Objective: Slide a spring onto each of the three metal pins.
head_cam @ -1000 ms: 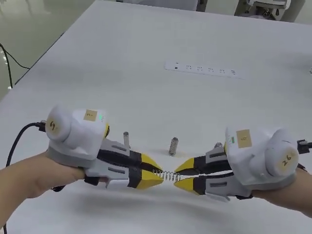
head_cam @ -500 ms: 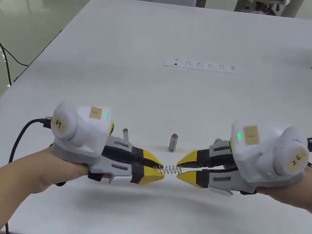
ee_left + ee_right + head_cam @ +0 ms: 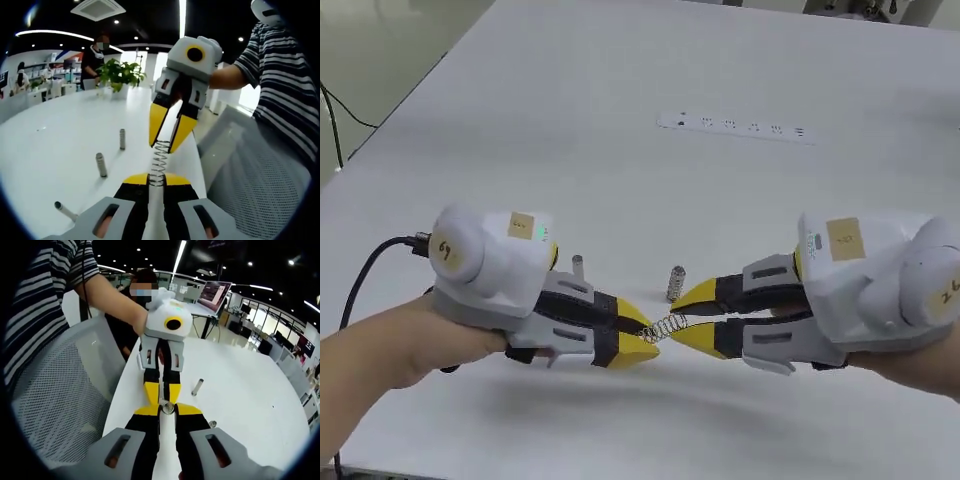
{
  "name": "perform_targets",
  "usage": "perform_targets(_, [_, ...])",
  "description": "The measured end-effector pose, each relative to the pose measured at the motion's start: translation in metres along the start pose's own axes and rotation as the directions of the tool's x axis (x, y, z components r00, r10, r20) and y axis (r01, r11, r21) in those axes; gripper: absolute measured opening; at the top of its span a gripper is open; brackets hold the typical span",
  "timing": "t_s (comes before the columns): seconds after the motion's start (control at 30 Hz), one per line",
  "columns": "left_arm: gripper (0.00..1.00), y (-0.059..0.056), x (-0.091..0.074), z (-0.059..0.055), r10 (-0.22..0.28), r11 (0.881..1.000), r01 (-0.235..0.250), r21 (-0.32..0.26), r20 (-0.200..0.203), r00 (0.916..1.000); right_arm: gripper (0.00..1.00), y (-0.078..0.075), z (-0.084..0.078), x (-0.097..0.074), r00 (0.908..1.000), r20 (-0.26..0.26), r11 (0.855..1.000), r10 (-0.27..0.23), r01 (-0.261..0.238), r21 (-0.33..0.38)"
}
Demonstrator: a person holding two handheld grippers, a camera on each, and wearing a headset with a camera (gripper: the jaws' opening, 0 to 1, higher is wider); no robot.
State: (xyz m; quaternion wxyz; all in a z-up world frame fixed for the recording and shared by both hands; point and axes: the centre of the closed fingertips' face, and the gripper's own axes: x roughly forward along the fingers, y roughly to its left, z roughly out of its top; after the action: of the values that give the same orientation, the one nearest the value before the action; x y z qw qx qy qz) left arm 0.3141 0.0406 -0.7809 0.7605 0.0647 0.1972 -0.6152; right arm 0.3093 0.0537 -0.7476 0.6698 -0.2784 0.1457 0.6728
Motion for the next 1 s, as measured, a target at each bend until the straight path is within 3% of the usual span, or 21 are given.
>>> perform_targets(0.43, [0.02,0.001,0.002,0.007,0.012,1.0,-0.013,0.026,0.012,0.9999,0.08,-0.002,0.02,0.008,0.9988,0.049,1.0,-0.007,0.008,-0.014])
perform_targets(0.77, [0.02,-0.001,0.002,0.006,0.016,0.999,-0.016,0.031,0.007,0.9999,0.07,0.001,0.023,0.01,0.9973,0.067,0.999,-0.031,0.032,-0.023])
perform_targets(1.0, [0.03,-0.002,0.001,0.005,0.016,1.0,-0.016,-0.002,0.004,0.9999,0.07,0.001,0.024,0.012,0.9973,0.065,0.999,-0.035,0.037,-0.03])
